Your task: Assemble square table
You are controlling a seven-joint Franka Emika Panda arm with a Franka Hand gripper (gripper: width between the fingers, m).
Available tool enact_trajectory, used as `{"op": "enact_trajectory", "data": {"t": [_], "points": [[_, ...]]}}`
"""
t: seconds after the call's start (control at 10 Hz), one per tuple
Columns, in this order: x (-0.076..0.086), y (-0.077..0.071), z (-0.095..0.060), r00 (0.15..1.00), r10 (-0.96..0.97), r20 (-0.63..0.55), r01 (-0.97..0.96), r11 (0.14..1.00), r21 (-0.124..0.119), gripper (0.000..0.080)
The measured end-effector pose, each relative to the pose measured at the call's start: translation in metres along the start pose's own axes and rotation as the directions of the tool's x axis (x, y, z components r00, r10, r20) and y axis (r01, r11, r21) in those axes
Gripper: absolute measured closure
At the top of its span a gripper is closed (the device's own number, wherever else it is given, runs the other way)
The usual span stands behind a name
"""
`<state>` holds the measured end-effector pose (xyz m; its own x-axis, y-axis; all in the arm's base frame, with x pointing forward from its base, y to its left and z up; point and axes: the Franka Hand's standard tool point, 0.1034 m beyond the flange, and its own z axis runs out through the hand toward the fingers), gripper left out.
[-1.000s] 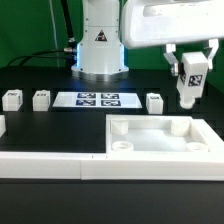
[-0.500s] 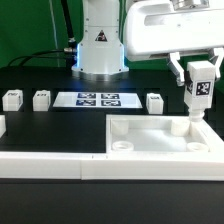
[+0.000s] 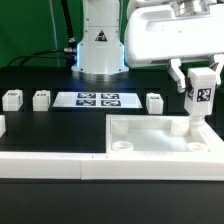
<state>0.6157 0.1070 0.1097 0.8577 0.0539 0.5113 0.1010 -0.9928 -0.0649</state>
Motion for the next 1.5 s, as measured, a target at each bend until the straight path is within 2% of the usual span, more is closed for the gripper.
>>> {"op": "enact_trajectory", "data": {"t": [0.2,0.6,0.9,1.1,1.5], "points": [[0.002,0.003,0.006,1.000,-0.008,-0.002,0.008,1.000,-0.003,0.0509],[-0.008,-0.001,0.020,1.000,-0.009,0.019,0.009,1.000,0.002,0.0509],[-0.002,-0.002,0.029,1.000,-0.007,0.014,0.007,1.000,0.004,0.0509],[-0.006,-0.007,0.032,1.000,-0.009,0.019,0.009,1.000,0.007,0.0509],[-0.016,-0.006,0.038,1.000,0.010,-0.006,-0.010,1.000,-0.003,0.0509]]}}
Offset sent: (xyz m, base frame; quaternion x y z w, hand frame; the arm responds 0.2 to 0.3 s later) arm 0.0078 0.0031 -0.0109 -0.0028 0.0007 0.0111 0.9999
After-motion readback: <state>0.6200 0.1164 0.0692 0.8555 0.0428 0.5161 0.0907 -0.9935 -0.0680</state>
